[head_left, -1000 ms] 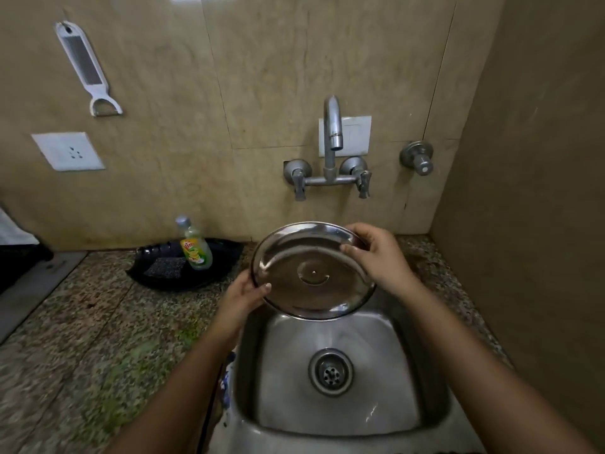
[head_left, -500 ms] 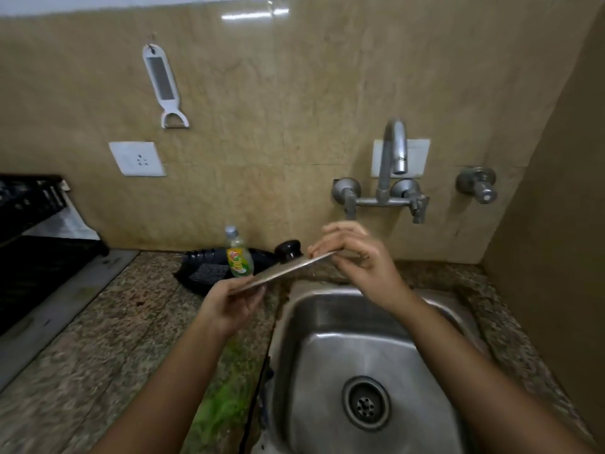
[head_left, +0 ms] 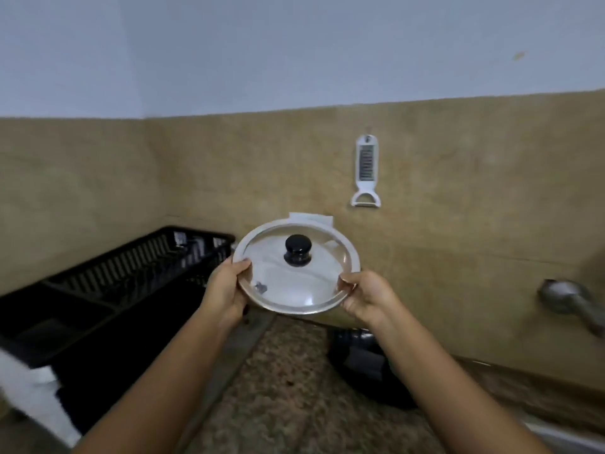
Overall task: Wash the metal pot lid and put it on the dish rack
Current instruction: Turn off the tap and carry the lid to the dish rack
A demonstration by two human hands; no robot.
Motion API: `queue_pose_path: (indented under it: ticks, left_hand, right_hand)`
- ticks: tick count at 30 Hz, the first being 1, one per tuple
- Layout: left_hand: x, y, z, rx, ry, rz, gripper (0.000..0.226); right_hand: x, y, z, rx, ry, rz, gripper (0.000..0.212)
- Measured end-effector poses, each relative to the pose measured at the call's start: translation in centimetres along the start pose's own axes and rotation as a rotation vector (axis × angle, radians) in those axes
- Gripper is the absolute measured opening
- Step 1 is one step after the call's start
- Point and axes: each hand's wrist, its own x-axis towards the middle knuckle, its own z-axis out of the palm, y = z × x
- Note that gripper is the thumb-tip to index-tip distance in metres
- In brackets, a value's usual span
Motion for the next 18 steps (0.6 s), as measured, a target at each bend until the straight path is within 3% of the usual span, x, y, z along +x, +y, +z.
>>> queue_pose_path:
  ticks: [3,6,12,18]
  left_hand:
    - [3.4,5.3,-5.1,0.271,0.056,0.117,0.037]
    - [6.5,8.9,-11.1,0.475,0.153,0.203,0.049]
    - [11.1,11.7,-19.6,0.618,0.224,0.173,0.03]
    - [15.3,12.2,-23.4,0.649,0.217,0.097,0.028]
  right_hand:
    - [3.2,2.1,6.4,-0.016,-0.039,-0.031,0.032]
    - [6.2,3.4,12.8,-0.041,-0.106,-0.181,0.044]
    - [14.2,6.7,22.8,-0.2,-0.14,-0.43,0.048]
    - [19.7,11.4,28.5,-0.362,-0.145,-0.534,0.045]
